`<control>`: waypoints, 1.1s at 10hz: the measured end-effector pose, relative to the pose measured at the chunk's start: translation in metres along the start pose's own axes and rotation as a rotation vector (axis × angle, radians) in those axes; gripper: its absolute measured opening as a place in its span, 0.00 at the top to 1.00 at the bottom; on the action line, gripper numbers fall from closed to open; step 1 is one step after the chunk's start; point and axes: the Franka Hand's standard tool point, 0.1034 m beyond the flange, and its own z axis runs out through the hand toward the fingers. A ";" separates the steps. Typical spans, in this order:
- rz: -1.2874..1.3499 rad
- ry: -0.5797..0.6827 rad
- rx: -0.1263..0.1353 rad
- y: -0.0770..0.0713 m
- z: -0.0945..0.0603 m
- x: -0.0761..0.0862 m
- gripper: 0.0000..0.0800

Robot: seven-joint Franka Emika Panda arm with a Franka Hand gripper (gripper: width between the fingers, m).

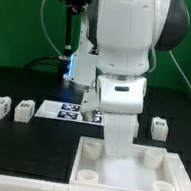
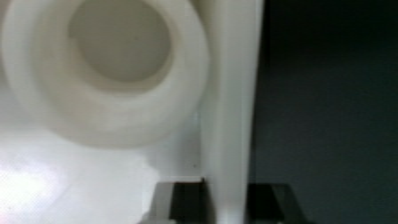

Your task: Assemble one leg

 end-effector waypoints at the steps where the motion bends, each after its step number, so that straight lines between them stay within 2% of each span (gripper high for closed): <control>1: 0.014 -0.002 0.011 0.000 0.000 0.000 0.90; 4: 0.015 -0.002 0.012 0.000 0.001 -0.001 0.90; 5: 0.016 -0.002 0.012 -0.001 0.001 -0.001 0.66; 6: 0.016 -0.002 0.012 -0.001 0.001 -0.001 0.66; 8: 0.017 -0.002 0.013 -0.001 0.001 -0.001 0.29; 9: 0.017 -0.002 0.013 -0.001 0.001 -0.002 0.29; 10: 0.017 -0.002 0.013 -0.001 0.001 -0.002 0.21; 11: 0.018 -0.002 0.012 -0.001 0.001 -0.002 0.19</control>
Offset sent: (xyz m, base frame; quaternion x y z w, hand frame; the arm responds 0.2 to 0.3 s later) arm 0.0000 0.0000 0.0000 0.0000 0.0000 0.0000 1.0000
